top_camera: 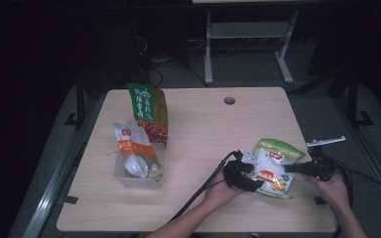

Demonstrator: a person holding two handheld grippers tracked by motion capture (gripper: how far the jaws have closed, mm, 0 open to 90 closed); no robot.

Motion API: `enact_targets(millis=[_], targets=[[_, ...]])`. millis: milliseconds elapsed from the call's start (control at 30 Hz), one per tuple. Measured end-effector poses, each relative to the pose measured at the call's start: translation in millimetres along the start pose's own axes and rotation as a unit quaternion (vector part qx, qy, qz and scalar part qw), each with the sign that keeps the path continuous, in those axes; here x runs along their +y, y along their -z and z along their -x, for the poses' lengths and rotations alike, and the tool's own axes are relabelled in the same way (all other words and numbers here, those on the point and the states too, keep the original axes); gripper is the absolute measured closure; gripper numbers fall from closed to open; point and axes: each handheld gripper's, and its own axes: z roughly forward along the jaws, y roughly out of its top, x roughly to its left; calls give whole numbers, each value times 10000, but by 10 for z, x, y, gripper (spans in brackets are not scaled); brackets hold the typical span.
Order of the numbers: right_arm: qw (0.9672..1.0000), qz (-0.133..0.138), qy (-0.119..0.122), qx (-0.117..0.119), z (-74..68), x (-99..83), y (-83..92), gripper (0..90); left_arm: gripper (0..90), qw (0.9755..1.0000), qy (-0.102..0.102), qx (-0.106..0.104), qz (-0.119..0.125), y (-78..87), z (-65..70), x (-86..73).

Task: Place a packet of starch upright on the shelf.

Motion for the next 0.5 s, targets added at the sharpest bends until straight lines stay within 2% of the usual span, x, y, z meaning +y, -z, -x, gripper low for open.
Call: enact_targets(millis=[200, 267, 367, 500], targets=[[9988, 285, 384, 48, -127, -23, 75, 891, 233, 9994, 315, -165, 54, 1, -53, -10], [9978, 372, 557, 2, -189, -10, 121, 892, 215, 9990, 391, -186, 139, 19, -77, -4], [9960, 537, 714, 61, -269, 15, 195, 893, 179, 9982, 519, -192, 216, 59, -112, 4], [9929, 645, 1003, 26, -397, 49, 265, 893, 175, 9970, 660, -281, 297, 103, -188, -12]])
